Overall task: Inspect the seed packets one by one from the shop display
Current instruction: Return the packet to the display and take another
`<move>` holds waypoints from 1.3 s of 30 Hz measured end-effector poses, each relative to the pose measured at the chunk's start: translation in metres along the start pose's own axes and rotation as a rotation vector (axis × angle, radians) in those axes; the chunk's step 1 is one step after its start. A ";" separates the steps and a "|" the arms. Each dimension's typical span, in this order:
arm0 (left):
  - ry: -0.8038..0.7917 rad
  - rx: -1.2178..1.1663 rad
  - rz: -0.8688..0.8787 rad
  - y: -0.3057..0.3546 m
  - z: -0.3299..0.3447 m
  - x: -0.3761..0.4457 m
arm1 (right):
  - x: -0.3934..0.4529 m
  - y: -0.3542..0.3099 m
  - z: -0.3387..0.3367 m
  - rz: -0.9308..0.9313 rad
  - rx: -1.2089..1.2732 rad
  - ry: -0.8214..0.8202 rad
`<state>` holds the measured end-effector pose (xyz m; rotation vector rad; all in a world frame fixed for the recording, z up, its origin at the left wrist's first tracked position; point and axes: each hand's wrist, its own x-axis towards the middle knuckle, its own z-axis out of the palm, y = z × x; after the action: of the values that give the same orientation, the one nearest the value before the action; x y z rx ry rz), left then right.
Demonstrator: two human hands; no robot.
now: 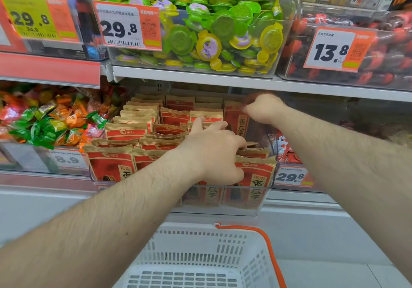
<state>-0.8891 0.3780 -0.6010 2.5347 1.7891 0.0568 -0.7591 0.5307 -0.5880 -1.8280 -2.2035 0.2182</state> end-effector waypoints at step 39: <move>0.648 -0.567 -0.169 0.022 -0.008 -0.024 | -0.125 -0.023 -0.035 -0.457 -0.057 0.655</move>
<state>-0.8768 0.3479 -0.5917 2.0591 1.7822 1.2978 -0.7490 0.4023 -0.5615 -1.1294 -2.0563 -0.4696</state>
